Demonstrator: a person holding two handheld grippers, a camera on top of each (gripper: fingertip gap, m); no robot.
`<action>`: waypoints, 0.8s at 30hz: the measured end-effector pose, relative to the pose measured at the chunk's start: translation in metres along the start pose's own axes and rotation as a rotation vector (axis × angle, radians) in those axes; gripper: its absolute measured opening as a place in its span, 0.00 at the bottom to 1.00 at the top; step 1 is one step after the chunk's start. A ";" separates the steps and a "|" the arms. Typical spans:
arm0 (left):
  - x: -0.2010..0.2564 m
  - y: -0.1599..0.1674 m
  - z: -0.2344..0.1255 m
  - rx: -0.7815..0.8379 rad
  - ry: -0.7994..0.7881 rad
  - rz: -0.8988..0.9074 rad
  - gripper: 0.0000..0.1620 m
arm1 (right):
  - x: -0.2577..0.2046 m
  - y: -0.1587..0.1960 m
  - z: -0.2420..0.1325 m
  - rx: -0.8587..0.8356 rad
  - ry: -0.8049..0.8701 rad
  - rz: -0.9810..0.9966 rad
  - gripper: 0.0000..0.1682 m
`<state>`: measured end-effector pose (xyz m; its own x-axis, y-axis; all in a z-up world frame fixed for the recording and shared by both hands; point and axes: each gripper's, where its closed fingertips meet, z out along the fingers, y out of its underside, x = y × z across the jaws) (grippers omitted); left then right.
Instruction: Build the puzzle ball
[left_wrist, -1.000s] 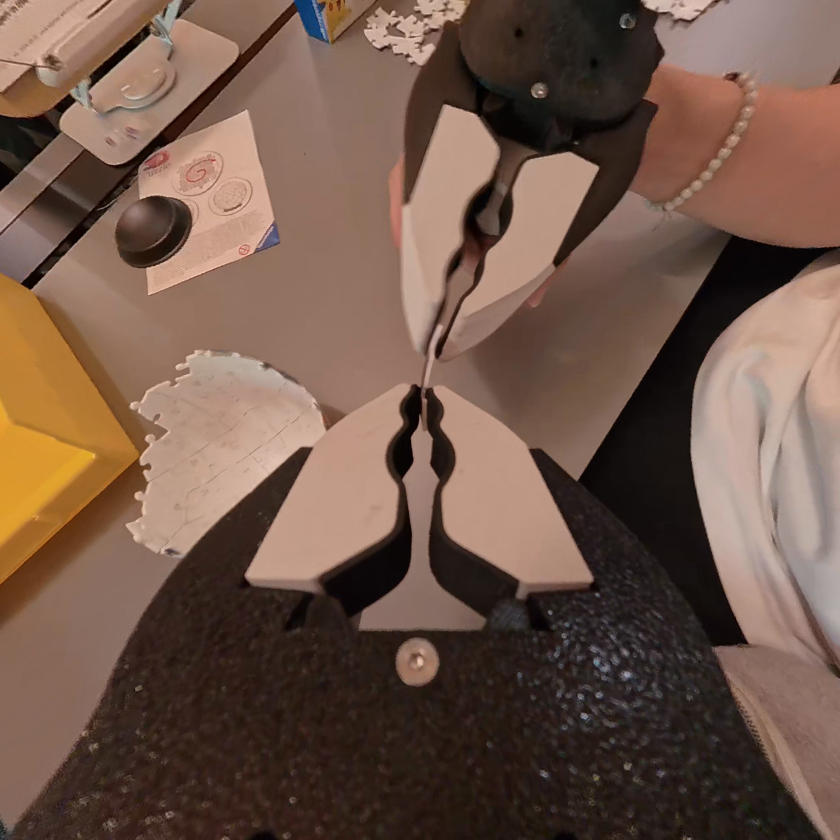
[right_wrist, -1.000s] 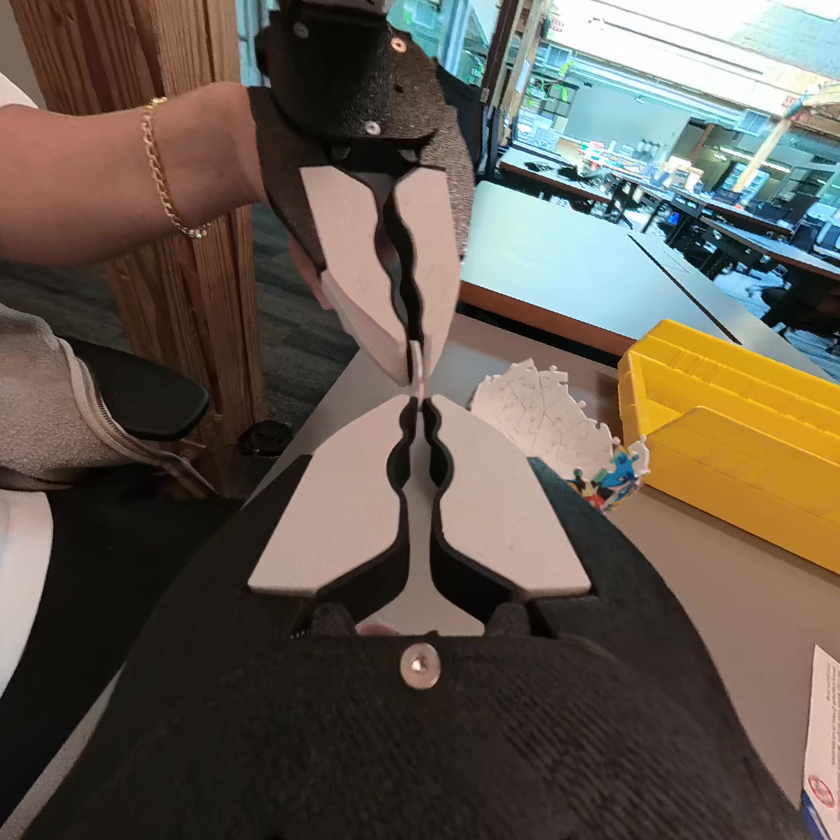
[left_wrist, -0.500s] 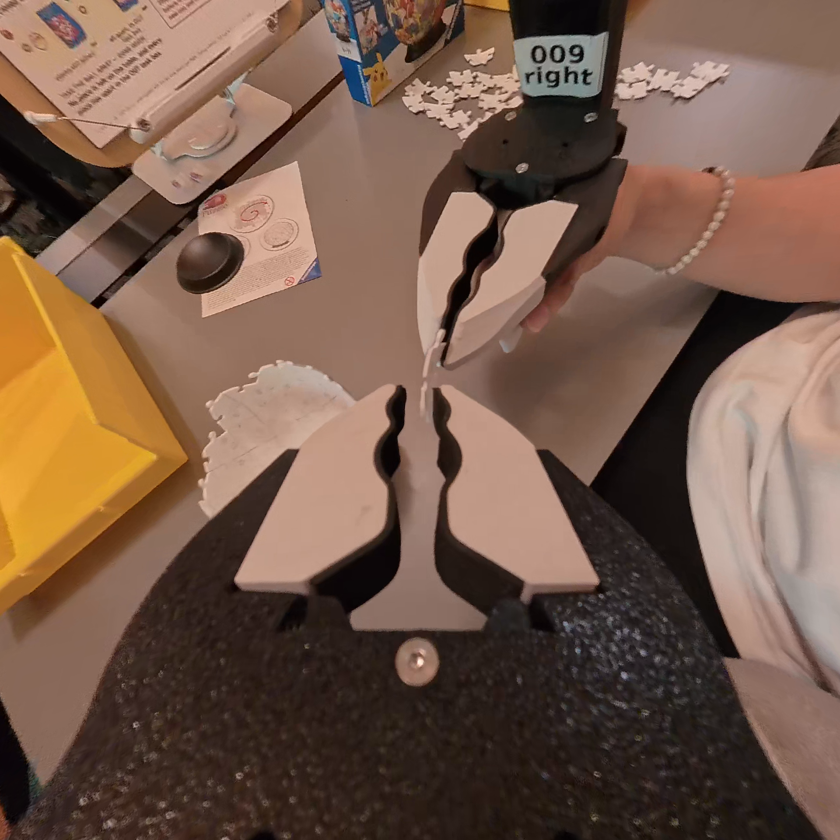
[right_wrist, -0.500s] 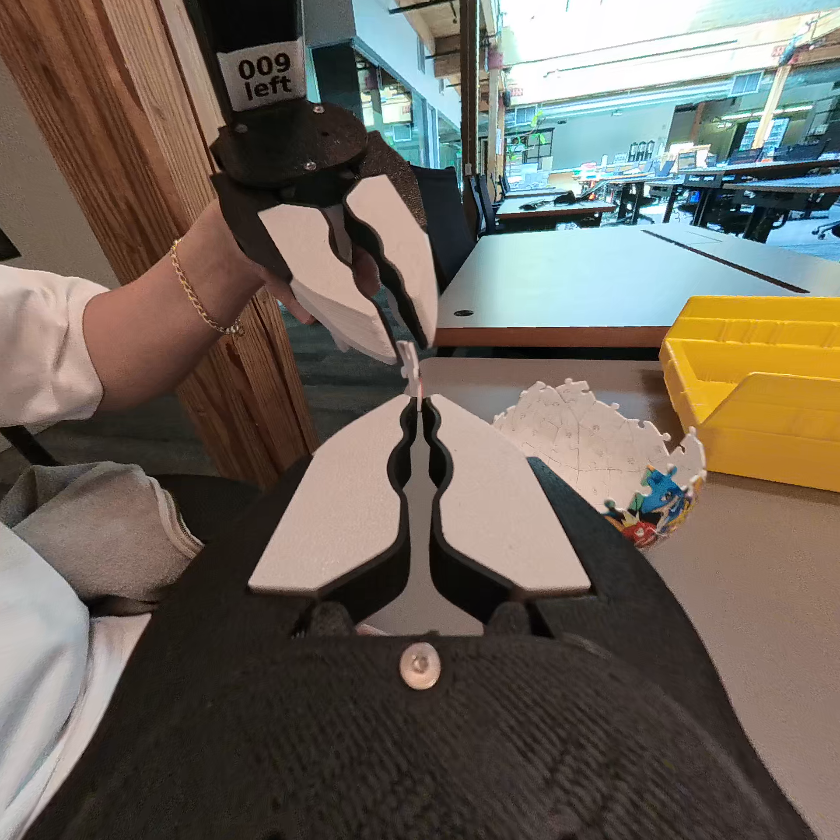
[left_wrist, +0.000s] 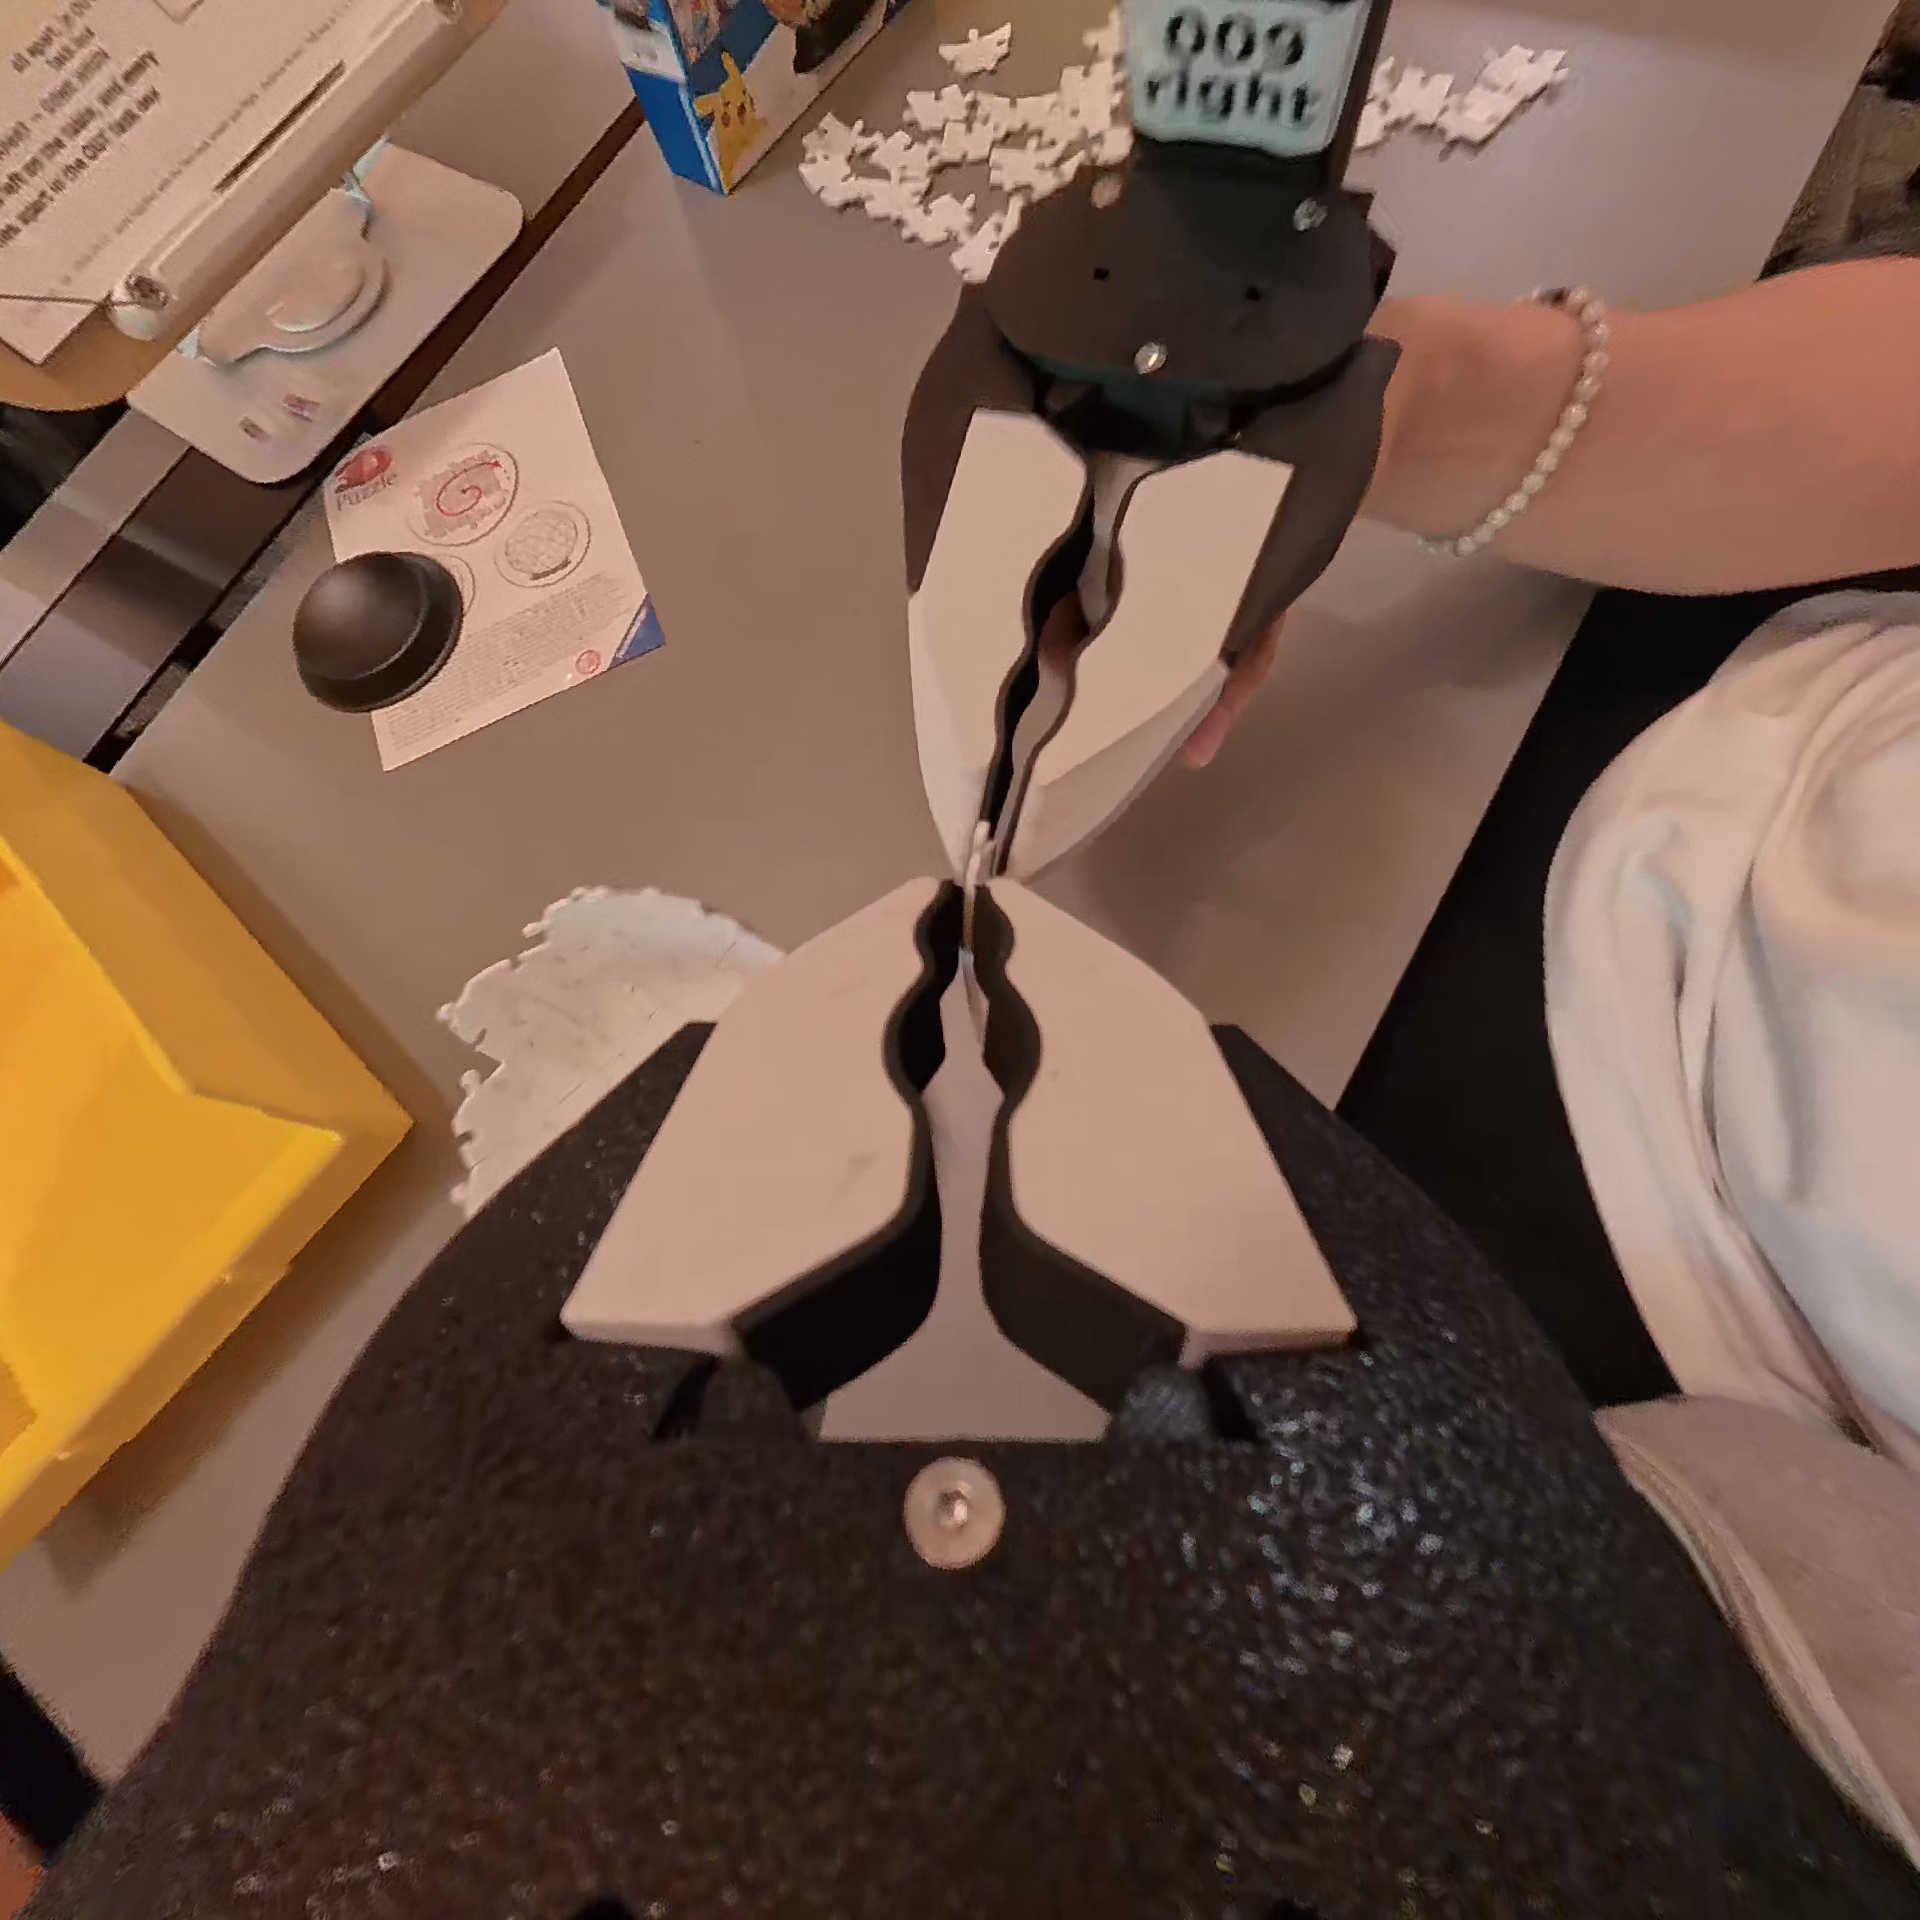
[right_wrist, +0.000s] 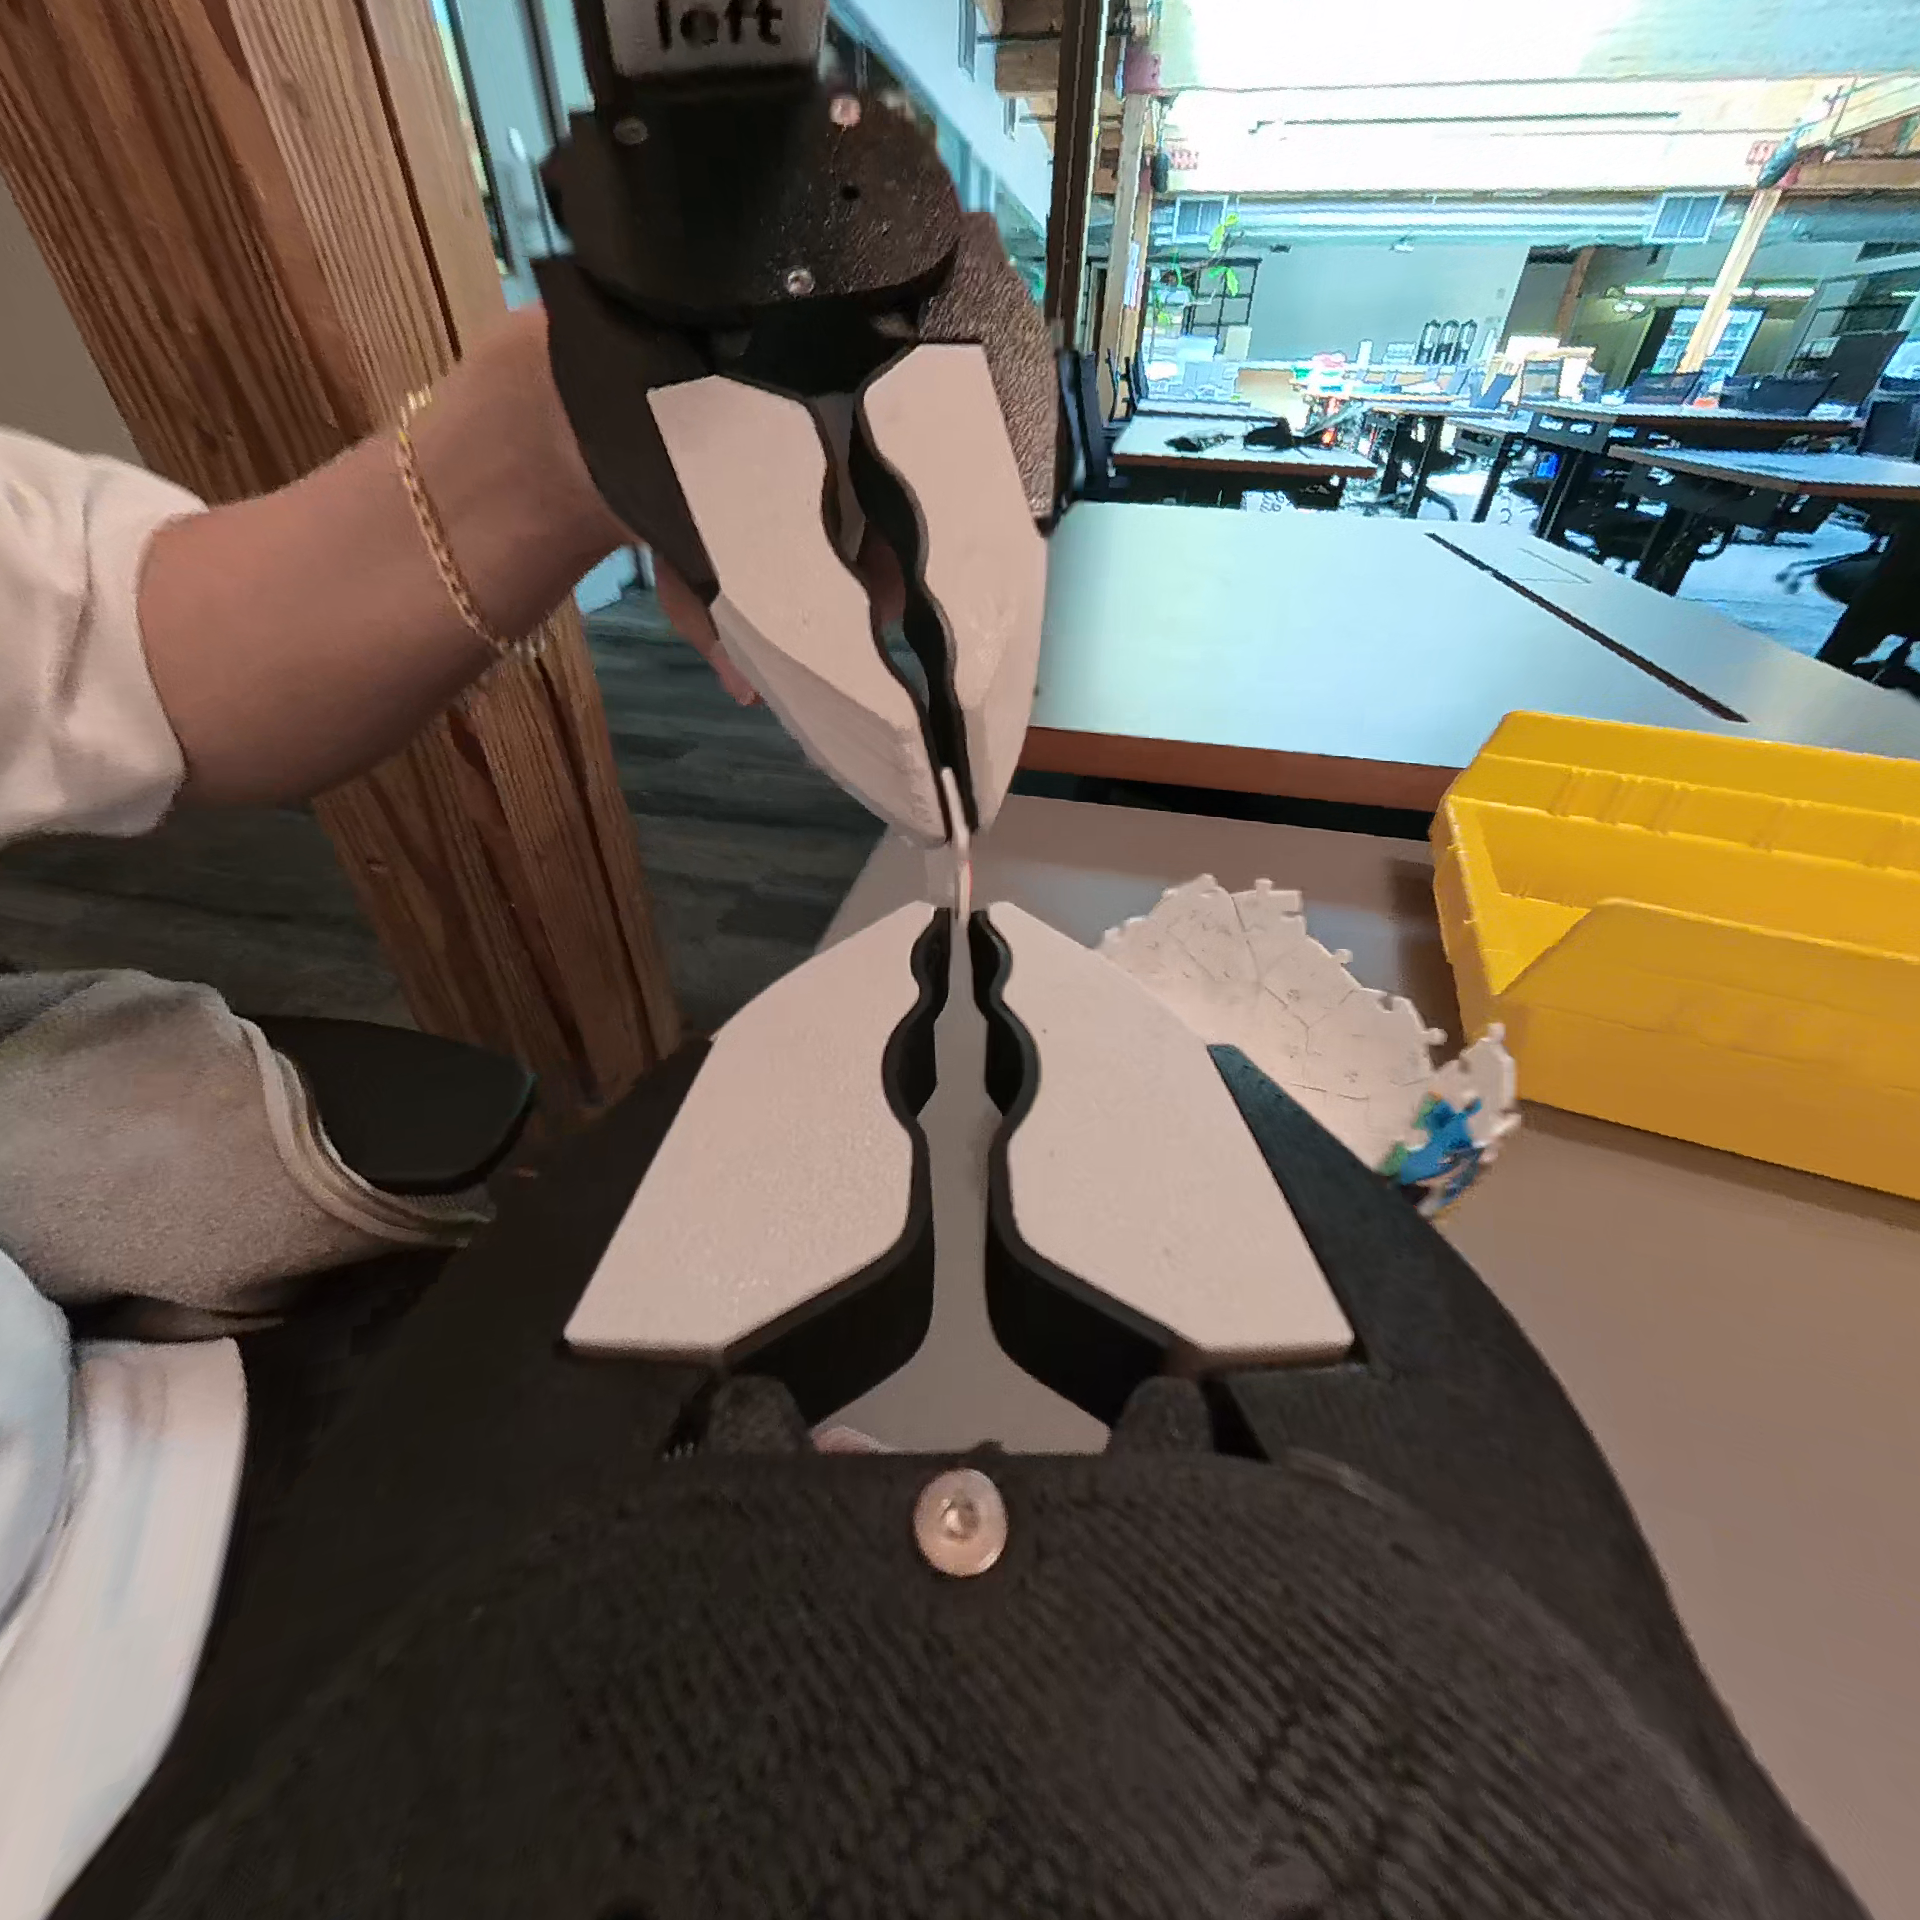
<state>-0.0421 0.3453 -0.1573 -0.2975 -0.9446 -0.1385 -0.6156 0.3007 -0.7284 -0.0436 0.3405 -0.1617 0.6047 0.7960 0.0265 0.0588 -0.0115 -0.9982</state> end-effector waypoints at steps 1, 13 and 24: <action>-0.009 0.003 -0.003 -0.033 -0.015 0.007 0.01 | 0.007 -0.001 -0.002 -0.022 0.023 -0.029 0.05; -0.130 0.058 0.019 -0.531 0.094 0.064 0.01 | 0.128 0.024 0.007 -0.296 0.106 0.085 0.43; -0.160 0.058 0.041 -0.583 0.137 0.052 0.01 | 0.161 0.028 0.060 -0.241 0.030 -0.037 0.15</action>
<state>-0.0005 0.5089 -0.2046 -0.4058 -0.9127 -0.0483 -0.8849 0.4055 -0.2292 0.0081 0.5047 -0.1883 0.6217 0.7802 0.0683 0.2673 -0.1294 -0.9549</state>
